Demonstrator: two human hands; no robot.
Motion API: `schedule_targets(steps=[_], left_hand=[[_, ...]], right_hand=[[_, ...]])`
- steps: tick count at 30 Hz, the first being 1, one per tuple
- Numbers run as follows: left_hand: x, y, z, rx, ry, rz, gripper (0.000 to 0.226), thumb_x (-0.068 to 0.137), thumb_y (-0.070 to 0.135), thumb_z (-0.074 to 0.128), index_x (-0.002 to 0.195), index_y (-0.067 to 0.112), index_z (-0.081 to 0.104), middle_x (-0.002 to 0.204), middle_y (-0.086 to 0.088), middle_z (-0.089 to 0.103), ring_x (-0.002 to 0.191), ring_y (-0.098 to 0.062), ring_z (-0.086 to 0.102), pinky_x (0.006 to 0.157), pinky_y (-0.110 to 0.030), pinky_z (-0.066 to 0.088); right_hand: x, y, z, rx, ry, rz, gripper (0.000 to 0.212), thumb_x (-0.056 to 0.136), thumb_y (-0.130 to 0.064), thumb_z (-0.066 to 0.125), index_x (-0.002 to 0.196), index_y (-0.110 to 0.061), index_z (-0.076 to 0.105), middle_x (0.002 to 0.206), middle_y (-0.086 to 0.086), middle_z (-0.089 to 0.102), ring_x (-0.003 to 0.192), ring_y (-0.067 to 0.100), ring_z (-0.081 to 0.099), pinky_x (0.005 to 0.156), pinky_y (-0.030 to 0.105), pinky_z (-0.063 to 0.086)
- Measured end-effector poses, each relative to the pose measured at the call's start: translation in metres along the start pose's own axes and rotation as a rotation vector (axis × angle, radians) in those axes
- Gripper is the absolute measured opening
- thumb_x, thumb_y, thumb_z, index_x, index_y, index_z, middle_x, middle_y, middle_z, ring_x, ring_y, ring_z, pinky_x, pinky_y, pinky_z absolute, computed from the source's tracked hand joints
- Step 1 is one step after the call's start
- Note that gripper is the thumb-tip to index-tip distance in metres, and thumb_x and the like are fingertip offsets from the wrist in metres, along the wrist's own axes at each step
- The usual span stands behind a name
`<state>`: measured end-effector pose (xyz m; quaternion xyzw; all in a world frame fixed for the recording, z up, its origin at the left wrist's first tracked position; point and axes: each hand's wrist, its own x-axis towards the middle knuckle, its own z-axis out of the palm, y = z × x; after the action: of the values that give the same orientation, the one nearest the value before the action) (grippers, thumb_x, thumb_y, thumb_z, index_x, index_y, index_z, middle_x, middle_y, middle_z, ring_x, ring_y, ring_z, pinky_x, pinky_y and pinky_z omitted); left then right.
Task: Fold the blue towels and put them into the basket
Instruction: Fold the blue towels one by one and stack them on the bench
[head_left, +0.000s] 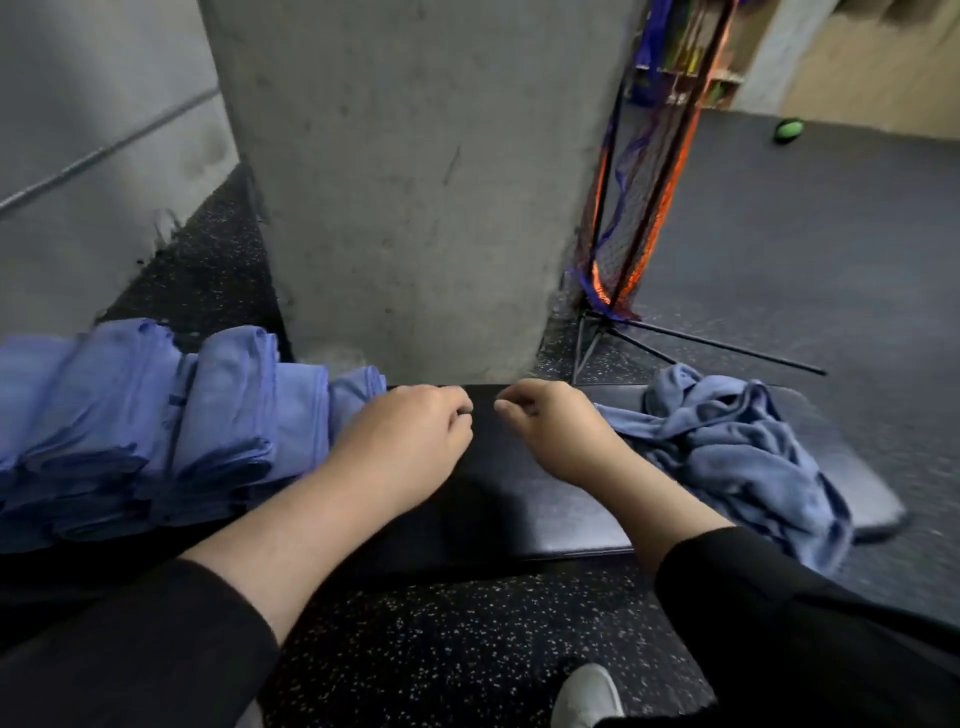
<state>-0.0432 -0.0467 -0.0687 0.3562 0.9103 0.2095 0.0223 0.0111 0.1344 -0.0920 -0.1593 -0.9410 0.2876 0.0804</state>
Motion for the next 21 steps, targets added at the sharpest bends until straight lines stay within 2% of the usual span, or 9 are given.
schedule_targets(steps=[3,6,9,11,14,16,18,21], left_hand=[[0.007,0.027,0.009,-0.079,-0.017,0.0,0.021,0.1,0.034,0.05,0.107,0.028,0.069,0.099,0.008,0.072,0.099,-0.019,0.063,0.083,-0.033,0.049],[0.014,0.054,0.022,-0.151,-0.072,0.016,0.02,0.099,0.036,0.051,0.103,0.03,0.069,0.094,0.012,0.071,0.093,-0.016,0.063,0.083,-0.033,0.051],[0.022,0.077,0.037,-0.158,-0.134,0.031,0.022,0.101,0.04,0.048,0.107,0.033,0.068,0.1,0.013,0.07,0.094,-0.016,0.063,0.083,-0.034,0.052],[0.027,0.088,0.047,-0.133,-0.16,0.05,0.024,0.101,0.042,0.047,0.111,0.033,0.068,0.105,0.011,0.07,0.095,-0.017,0.062,0.083,-0.034,0.052],[0.032,0.099,0.055,-0.126,-0.183,0.067,0.025,0.101,0.042,0.047,0.113,0.033,0.068,0.107,0.01,0.07,0.096,-0.017,0.063,0.084,-0.035,0.052],[0.035,0.103,0.058,-0.123,-0.19,0.08,0.026,0.102,0.042,0.046,0.113,0.032,0.067,0.106,0.01,0.07,0.096,-0.016,0.062,0.084,-0.035,0.052],[0.039,0.107,0.061,-0.117,-0.189,0.09,0.026,0.102,0.042,0.046,0.113,0.032,0.067,0.105,0.01,0.07,0.095,-0.015,0.062,0.083,-0.035,0.052],[0.043,0.109,0.068,-0.108,-0.2,0.089,0.026,0.102,0.041,0.046,0.11,0.03,0.067,0.102,0.008,0.07,0.094,-0.017,0.063,0.084,-0.038,0.053]], right_hand=[[-0.025,0.033,-0.04,-0.089,0.049,0.01,0.019,0.097,-0.034,0.062,0.106,-0.023,0.074,0.097,-0.002,0.075,0.094,0.015,0.067,0.078,0.026,0.047],[-0.045,0.068,-0.077,-0.209,0.128,0.02,0.021,0.097,-0.033,0.063,0.103,-0.017,0.074,0.099,0.002,0.073,0.093,0.019,0.065,0.078,0.031,0.047],[-0.06,0.108,-0.105,-0.295,0.272,0.084,0.02,0.093,-0.032,0.067,0.102,-0.016,0.073,0.102,0.005,0.067,0.097,0.028,0.062,0.08,0.04,0.049],[-0.067,0.132,-0.117,-0.364,0.323,0.191,0.028,0.09,-0.037,0.07,0.112,-0.02,0.071,0.115,0.005,0.064,0.11,0.033,0.057,0.085,0.044,0.049],[-0.069,0.155,-0.121,-0.442,0.258,0.367,0.051,0.09,-0.049,0.066,0.136,-0.032,0.056,0.141,0.0,0.05,0.13,0.031,0.044,0.097,0.048,0.041],[-0.064,0.164,-0.12,-0.443,0.26,0.404,0.059,0.091,-0.052,0.062,0.145,-0.034,0.047,0.153,-0.003,0.04,0.138,0.028,0.036,0.105,0.05,0.035],[-0.054,0.171,-0.119,-0.442,0.259,0.427,0.06,0.092,-0.052,0.06,0.147,-0.033,0.043,0.156,-0.004,0.036,0.141,0.027,0.033,0.107,0.051,0.033],[-0.042,0.176,-0.112,-0.471,0.157,0.478,0.059,0.09,-0.054,0.061,0.143,-0.034,0.045,0.155,-0.002,0.038,0.138,0.03,0.036,0.102,0.051,0.035]])
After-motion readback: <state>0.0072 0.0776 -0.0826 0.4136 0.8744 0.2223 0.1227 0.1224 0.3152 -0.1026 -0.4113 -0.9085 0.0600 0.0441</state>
